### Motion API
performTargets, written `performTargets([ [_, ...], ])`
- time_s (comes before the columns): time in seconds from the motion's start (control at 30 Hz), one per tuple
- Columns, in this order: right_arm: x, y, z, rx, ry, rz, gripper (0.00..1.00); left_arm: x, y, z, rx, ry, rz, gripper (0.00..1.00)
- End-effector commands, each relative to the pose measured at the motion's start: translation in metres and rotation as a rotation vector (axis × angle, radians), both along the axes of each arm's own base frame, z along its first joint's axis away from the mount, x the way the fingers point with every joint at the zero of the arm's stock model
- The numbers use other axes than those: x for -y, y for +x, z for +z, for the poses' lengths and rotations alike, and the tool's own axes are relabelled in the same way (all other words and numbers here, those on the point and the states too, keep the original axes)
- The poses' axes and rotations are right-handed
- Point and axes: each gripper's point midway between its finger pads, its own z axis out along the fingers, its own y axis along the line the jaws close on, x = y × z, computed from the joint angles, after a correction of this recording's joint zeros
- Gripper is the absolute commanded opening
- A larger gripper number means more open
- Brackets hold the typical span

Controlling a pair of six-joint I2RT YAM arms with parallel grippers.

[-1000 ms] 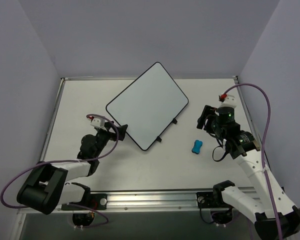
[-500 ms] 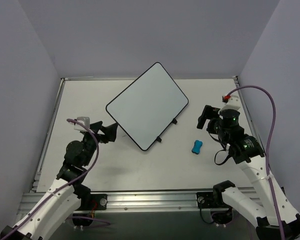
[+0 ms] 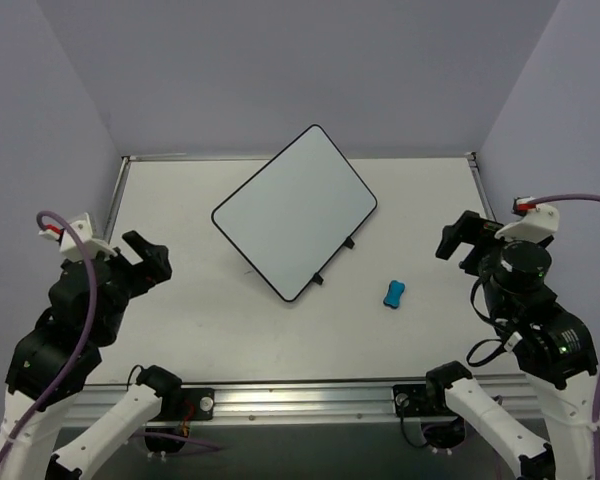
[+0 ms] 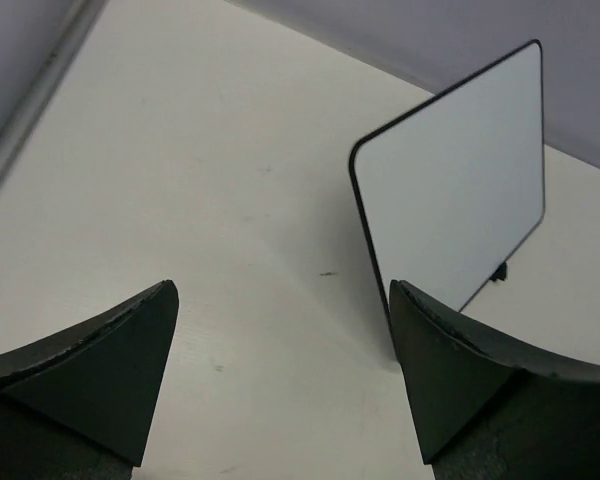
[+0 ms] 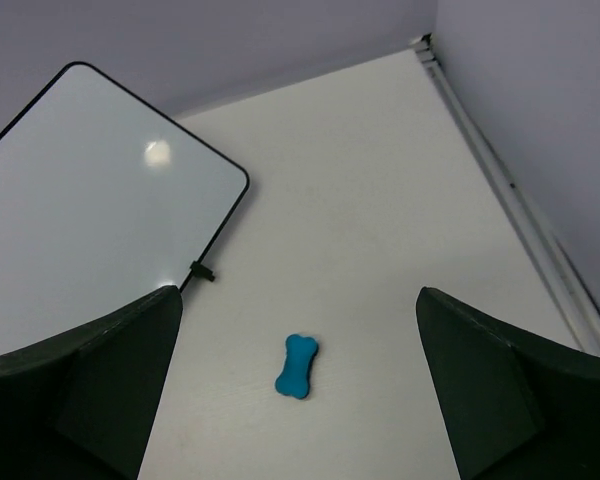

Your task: Erase the whiteboard

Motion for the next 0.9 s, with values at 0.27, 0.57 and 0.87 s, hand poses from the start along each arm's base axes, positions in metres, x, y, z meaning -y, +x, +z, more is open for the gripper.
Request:
performTargets([
  [0.27,0.061,-0.04,0.026,0.041,-0.287,-0.159,1.0,-0.084,-0.036,0.021,0.023,0.408,0.205,0.94],
  [0.57,0.052,-0.03,0.019,0.071,-0.244,-0.145,1.0,-0.071,-0.018,0.003,0.131,0.378,0.189,0.94],
  [0.87,0.045,-0.012,0.014,0.075,-0.243,-0.146,1.0,-0.065,-0.016,-0.001,0.177,0.335,0.168,0.94],
])
